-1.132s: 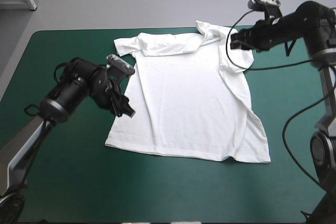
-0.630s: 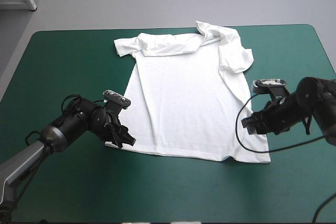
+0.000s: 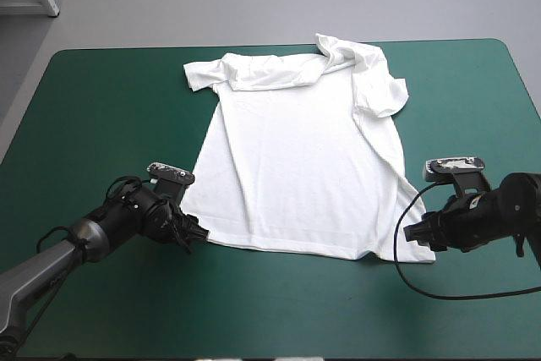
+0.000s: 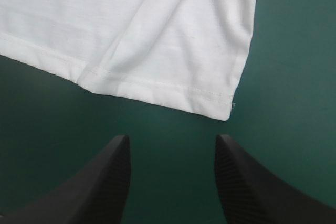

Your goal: Fold the cloth

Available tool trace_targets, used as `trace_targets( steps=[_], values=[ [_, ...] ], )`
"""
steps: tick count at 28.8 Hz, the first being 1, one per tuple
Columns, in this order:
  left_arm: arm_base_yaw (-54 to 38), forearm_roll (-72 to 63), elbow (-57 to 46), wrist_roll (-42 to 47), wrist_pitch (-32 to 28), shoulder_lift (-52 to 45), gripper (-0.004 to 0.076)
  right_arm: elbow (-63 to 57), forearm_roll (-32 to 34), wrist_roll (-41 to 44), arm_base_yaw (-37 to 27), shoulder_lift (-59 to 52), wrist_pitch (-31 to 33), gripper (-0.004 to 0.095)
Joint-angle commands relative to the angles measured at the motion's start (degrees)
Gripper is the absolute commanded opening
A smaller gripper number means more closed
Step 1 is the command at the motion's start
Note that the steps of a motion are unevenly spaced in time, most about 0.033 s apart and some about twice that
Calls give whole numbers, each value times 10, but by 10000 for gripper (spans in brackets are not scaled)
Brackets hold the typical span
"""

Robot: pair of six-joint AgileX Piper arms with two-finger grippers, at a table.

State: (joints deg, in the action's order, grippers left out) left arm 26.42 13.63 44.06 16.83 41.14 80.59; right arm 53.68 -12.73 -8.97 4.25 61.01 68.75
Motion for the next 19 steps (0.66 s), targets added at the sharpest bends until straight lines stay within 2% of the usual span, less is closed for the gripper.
trace_targets(
  steps=[1,7,9,11,16,17,19],
  values=[
    [1,-26,9,3,-35,-15,491,14,-4,-7,1,-8,-11,468],
    [1,-92,9,4,-72,-10,485,14,-6,-14,1,-8,-11,468],
    [1,-98,9,6,-65,-2,447,14,-7,-14,1,-8,-11,468],
    [1,-106,8,6,-62,6,358,14,-7,-14,1,-8,-13,468],
    [1,-112,8,4,-66,38,57,14,-2,-14,1,-8,-27,468],
    [1,-109,8,0,-66,40,18,13,-1,-13,1,-8,-29,468],
    [1,-108,10,-30,-66,42,25,12,3,-12,1,-8,-37,468]
  ],
)
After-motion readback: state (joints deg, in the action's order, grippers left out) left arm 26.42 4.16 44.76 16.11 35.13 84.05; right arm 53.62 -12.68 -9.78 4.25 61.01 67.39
